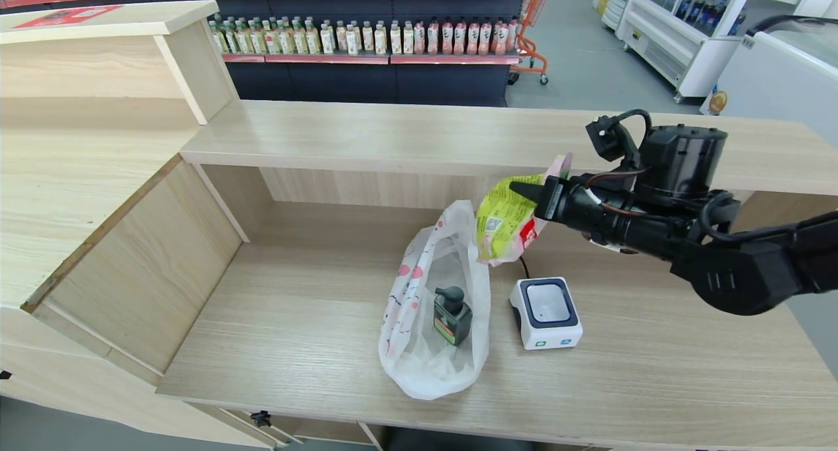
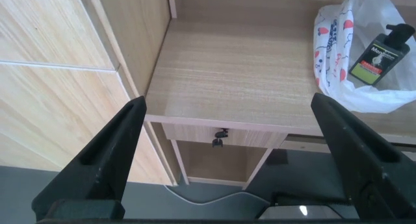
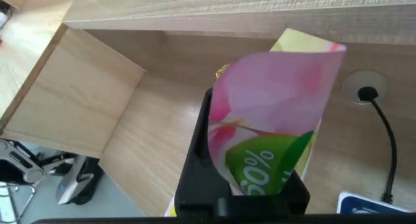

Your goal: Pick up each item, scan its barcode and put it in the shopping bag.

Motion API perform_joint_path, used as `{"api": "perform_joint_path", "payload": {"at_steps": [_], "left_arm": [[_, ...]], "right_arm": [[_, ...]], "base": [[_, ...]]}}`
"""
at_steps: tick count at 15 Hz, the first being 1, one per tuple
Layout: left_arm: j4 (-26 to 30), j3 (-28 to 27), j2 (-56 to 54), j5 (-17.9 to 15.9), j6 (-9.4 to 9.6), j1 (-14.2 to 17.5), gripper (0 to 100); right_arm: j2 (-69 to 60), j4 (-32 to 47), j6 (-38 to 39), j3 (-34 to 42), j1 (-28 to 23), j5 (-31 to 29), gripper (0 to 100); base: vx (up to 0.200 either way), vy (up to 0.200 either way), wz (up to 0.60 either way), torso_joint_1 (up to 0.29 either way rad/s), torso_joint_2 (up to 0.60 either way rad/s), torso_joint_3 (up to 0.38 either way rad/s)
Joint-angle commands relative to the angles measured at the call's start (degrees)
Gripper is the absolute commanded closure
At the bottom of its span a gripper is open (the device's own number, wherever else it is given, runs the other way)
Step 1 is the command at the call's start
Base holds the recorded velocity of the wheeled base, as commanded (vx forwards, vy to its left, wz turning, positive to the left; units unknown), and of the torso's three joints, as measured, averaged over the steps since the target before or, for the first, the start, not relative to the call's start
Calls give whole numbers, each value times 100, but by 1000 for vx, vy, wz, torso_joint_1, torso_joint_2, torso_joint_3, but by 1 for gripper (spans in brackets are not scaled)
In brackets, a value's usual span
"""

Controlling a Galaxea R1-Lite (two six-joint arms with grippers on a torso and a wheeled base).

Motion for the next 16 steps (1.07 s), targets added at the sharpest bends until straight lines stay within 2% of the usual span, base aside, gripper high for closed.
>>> {"api": "perform_joint_path", "payload": {"at_steps": [1,6,8,10,12,16], "left_arm": [[-2,0,6,7,-4,3,0],[-2,0,6,-2,-4,-6,0],[-2,0,6,-2,-4,-6,0],[-2,0,6,-2,-4,-6,0],[-2,0,6,-2,-4,3,0],[-2,0,6,-2,-4,3,0]], "right_arm": [[625,-156,251,-291,3,193,100],[1767,-350,1394,-1477,-129,333,100],[1943,-350,1614,-1600,-129,553,100],[2040,-359,2185,-1653,-129,746,100],[2163,-359,2264,-1662,-120,984,100],[2602,-359,2167,-2057,-85,1010,100]], "base": [[0,0,0,0,0,0],[0,0,0,0,0,0],[0,0,0,0,0,0],[0,0,0,0,0,0],[0,0,0,0,0,0],[0,0,0,0,0,0]]}}
